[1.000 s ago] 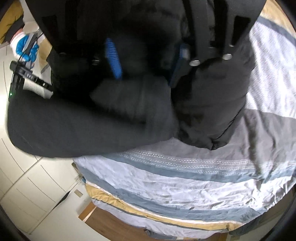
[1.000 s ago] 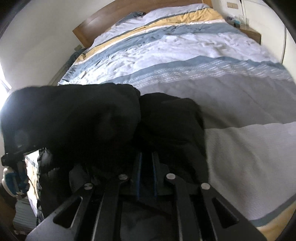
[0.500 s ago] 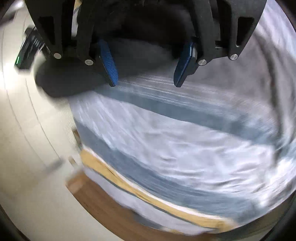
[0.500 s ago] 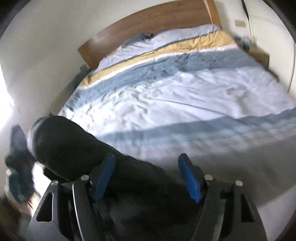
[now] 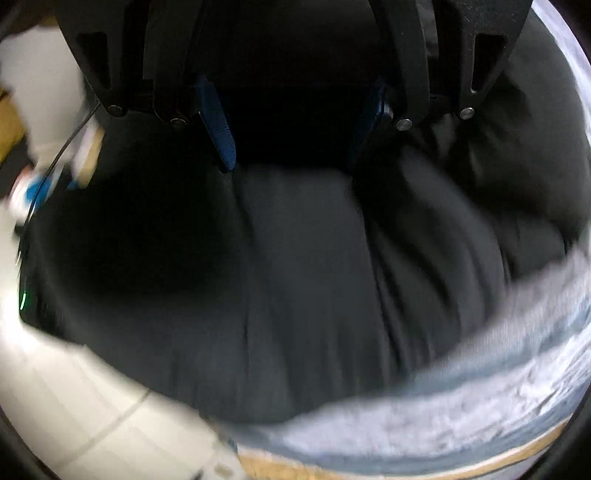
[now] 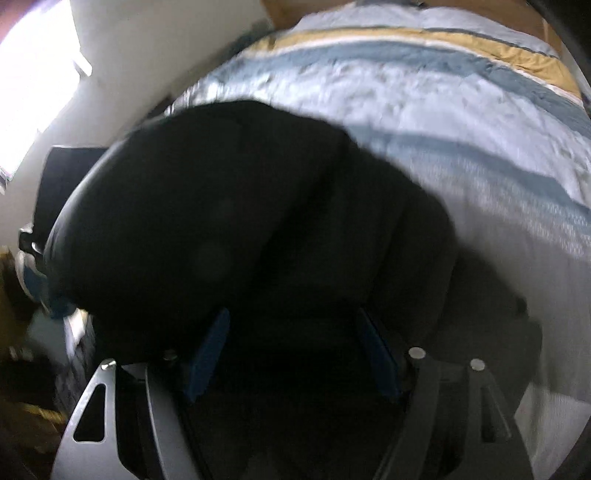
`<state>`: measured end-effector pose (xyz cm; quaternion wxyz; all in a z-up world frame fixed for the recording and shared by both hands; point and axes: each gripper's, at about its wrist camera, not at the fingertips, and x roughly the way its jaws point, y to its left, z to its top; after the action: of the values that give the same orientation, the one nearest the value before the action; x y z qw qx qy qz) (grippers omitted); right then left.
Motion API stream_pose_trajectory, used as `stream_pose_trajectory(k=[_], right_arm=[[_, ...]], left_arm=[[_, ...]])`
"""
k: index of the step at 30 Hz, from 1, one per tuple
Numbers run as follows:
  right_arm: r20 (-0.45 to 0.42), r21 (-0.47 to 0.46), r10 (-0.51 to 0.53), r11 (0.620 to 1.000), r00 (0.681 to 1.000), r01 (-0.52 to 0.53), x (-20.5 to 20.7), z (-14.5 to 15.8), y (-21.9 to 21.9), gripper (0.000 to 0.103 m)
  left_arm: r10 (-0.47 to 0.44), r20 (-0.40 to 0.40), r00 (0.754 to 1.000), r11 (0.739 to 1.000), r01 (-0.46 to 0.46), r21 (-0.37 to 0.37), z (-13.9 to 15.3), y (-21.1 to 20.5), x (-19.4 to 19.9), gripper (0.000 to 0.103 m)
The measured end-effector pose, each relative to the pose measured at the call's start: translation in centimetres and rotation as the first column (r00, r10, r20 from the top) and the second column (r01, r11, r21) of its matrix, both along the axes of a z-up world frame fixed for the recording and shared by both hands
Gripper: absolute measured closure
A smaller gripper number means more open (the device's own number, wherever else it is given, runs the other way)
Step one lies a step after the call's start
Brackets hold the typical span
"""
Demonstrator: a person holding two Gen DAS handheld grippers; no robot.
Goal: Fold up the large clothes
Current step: 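Lift the hem with both grippers and fold it toward the hood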
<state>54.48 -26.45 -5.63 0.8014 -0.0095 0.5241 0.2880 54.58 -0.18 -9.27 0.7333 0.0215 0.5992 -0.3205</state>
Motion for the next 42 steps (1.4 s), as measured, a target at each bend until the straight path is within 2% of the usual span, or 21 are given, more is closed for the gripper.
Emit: stream_pose_trajectory(k=[2, 5, 8, 11, 13, 15, 16, 17, 19, 20, 21, 23, 25, 27, 29, 31, 34, 36, 38, 41, 42], right_arm=[[0.001, -0.034, 0.015, 0.999, 1.0, -0.015, -0.9, -0.9, -0.3, 0.032], [-0.006, -0.097, 0.011, 0.995, 1.0, -0.012, -1.2, -2.8, -0.7, 0.033], [-0.028, -0.12, -0.027, 0.992, 0.999, 0.024, -1.5, -4.3, -1.3, 0.034], [-0.003, -0.098, -0.051, 0.994, 0.999, 0.051, -2.4, -2.6, -2.0, 0.034], [0.018, -0.084, -0.055, 0.995, 0.998, 0.057, -2.8, -0.9, -2.7, 0.034], [0.053, -0.058, -0.082, 0.995, 0.995, 0.085, -2.9, 1.6, -4.0, 0.034], [0.084, -0.03, -0.105, 0.994, 0.991, 0.107, -2.5, 3.2, -4.8, 0.034], [0.12, 0.003, -0.129, 0.992, 0.984, 0.13, -1.7, 4.7, -5.5, 0.034], [0.189, 0.053, -0.2, 0.98, 0.961, 0.194, 1.1, 7.4, -6.4, 0.034], [0.209, 0.075, -0.237, 0.971, 0.949, 0.226, 2.9, 8.1, -6.7, 0.034], [0.219, 0.097, -0.266, 0.963, 0.939, 0.25, 4.4, 8.4, -6.9, 0.034], [0.227, 0.123, -0.304, 0.951, 0.925, 0.282, 7.3, 8.3, -6.6, 0.034], [0.212, 0.138, -0.326, 0.943, 0.921, 0.302, 9.4, 7.2, -6.3, 0.034], [0.188, 0.131, -0.319, 0.945, 0.929, 0.298, 11.0, 5.5, -5.6, 0.034], [0.169, 0.124, -0.322, 0.944, 0.931, 0.304, 12.4, 3.6, -5.6, 0.034], [0.147, 0.138, -0.339, 0.937, 0.929, 0.32, 13.4, 2.5, -6.1, 0.034], [0.117, 0.158, -0.359, 0.927, 0.926, 0.34, 15.5, 1.3, -6.7, 0.034], [0.105, 0.174, -0.366, 0.922, 0.925, 0.346, 16.5, 0.8, -6.8, 0.034], [0.106, 0.178, -0.373, 0.919, 0.922, 0.351, 17.8, 0.7, -6.5, 0.034], [0.088, 0.204, -0.392, 0.907, 0.916, 0.368, 19.9, 0.5, -6.2, 0.034], [0.082, 0.218, -0.398, 0.902, 0.914, 0.374, 20.5, 0.4, -6.2, 0.034]], left_arm=[[-0.007, 0.018, 1.0, 0.999, 0.006, 0.045, -1.5, 0.3, -1.4, 0.043], [0.071, 0.025, 0.997, 0.997, -0.071, -0.006, -1.9, 1.3, -1.4, 0.043], [0.169, 0.039, 0.985, 0.982, -0.165, -0.088, -0.1, 3.0, -1.7, 0.044], [0.221, 0.073, 0.973, 0.967, -0.209, -0.145, 3.0, 4.8, -2.0, 0.044], [0.277, 0.111, 0.954, 0.945, -0.25, -0.21, 6.2, 6.8, -1.5, 0.041], [0.312, 0.163, 0.936, 0.93, -0.267, -0.252, 8.8, 7.8, 0.2, 0.036], [0.335, 0.183, 0.924, 0.92, -0.279, -0.274, 9.7, 8.1, 1.5, 0.03], [0.372, 0.19, 0.908, 0.901, -0.304, -0.311, 10.5, 8.4, 4.1, 0.027], [0.401, 0.103, 0.91, 0.859, -0.335, -0.387, 9.6, 7.6, 10.3, 0.026], [0.42, 0.081, 0.904, 0.854, -0.364, -0.373, 8.7, 7.2, 12.2, 0.028], [0.434, 0.073, 0.898, 0.861, -0.389, -0.328, 7.1, 6.3, 14.6, 0.028], [0.421, 0.05, 0.906, 0.871, -0.388, -0.301, 5.0, 4.8, 16.6, 0.034], [0.411, 0.043, 0.911, 0.87, -0.378, -0.316, 4.1, 4.3, 17.5, 0.034], [0.389, 0.052, 0.92, 0.887, -0.359, -0.29, 3.1, 3.7, 17.4, 0.034], [0.39, 0.058, 0.919, 0.892, -0.361, -0.273, 2.7, 3.9, 17.8, 0.032], [0.418, 0.06, 0.907, 0.879, -0.387, -0.278, 2.2, 5.2, 18.9, 0.031], [0.484, 0.046, 0.874, 0.841, -0.45, -0.301, 2.4, 6.9, 19.5, 0.029], [0.536, 0.034, 0.844, 0.805, -0.498, -0.323, 2.0, 8.3, 20.4, 0.028], [0.556, 0.026, 0.831, 0.792, -0.52, -0.32, 1.3, 8.6, 21.7, 0.025], [0.571, 0.04, 0.82, 0.791, -0.537, -0.293, 1.0, 8.5, 22.7, 0.025], [0.584, 0.045, 0.811, 0.779, -0.544, -0.311, 1.2, 8.6, 22.8, 0.025]])
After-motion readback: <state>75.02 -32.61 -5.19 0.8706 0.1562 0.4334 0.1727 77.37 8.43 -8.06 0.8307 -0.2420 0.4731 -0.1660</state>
